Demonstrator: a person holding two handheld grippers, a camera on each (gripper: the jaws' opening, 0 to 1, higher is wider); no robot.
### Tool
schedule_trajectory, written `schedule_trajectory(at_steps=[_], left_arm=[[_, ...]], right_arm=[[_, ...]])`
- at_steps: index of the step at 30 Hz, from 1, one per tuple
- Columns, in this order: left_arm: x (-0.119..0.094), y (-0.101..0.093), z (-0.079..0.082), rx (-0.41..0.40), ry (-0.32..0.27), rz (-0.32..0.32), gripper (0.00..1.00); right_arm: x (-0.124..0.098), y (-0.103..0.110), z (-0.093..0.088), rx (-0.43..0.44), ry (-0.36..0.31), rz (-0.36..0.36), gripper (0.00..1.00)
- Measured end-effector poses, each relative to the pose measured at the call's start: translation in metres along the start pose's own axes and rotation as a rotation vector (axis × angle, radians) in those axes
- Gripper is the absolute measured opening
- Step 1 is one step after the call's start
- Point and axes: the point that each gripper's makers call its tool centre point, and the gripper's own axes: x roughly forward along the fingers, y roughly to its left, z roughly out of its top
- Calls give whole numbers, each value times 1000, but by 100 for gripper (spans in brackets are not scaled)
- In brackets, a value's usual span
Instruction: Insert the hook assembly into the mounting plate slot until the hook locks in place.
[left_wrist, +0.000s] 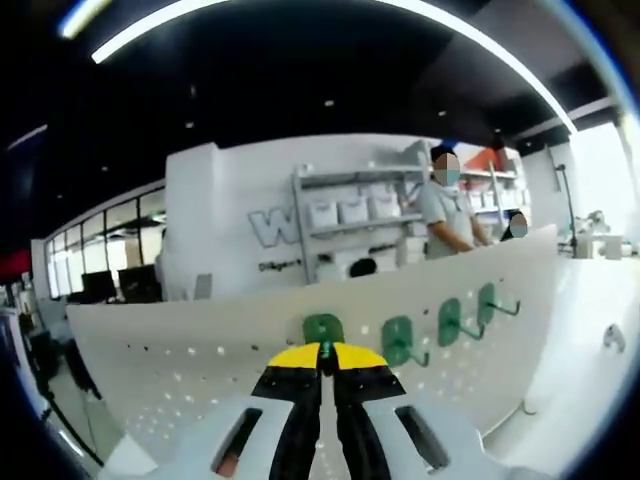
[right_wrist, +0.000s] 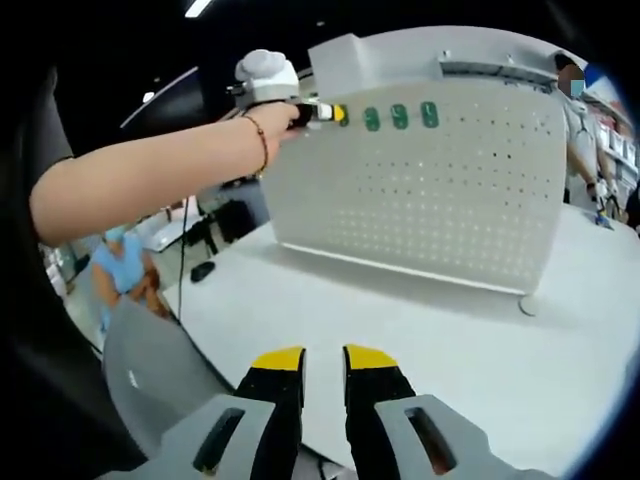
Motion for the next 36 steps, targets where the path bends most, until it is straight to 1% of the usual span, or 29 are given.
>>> schedule_trajectory(at_steps=[2,7,10,11,12,14,17,20,22,24,25,26,27,28,31,35,36], left_arm=[[2,0,-2,-8,6,0,2],[-2,-1,-3,-16,11,-1,2],[-1,-1,-10,-29,36,-1,2],[-1,-2,-13,-56,45,-6,2],[-1,-1,-10,-58,33,5,2],[-1,-3,-9,-51,38,-1,2],[-1,-3,-8,-56,31,9,2],[-1,-6,-8,-22,34,19,2],[3,-5,-10,-15,42,25,2],[5,-5,-11,9,47,47,3],[7,-4,-12,2,49,61,3],[7,-3,-12,-22,51,71,2],[8,-3,-12,-72,42,77,2],[7,-1,-13,-58,45,82,2],[6,-1,-13,-40,32,84,2],[10,-1,-12,-41,33,98,2],[11,-1,-13,-54,34,107,2]], right_arm=[[0,0,0,2,0,0,13],[-1,-3,-1,12,-3,-7,13],[-1,-3,-3,14,1,-6,13],[-1,-3,-3,14,1,-5,13],[-1,-3,-3,13,0,-5,13],[-1,-4,-1,17,-6,-7,13],[-2,-6,-2,20,-4,-11,13],[-2,-6,-3,21,-4,-11,13],[-2,-6,-4,21,-1,-11,13],[-2,-7,-6,30,1,-12,13],[-2,-8,-6,33,0,-13,13],[-3,-8,-5,35,-1,-15,13],[-3,-9,-5,38,-3,-18,13],[-4,-10,-5,38,-5,-21,13],[-5,-12,-4,45,-7,-27,13],[-5,-12,-8,53,1,-28,13],[-5,-12,-8,54,-1,-27,13]])
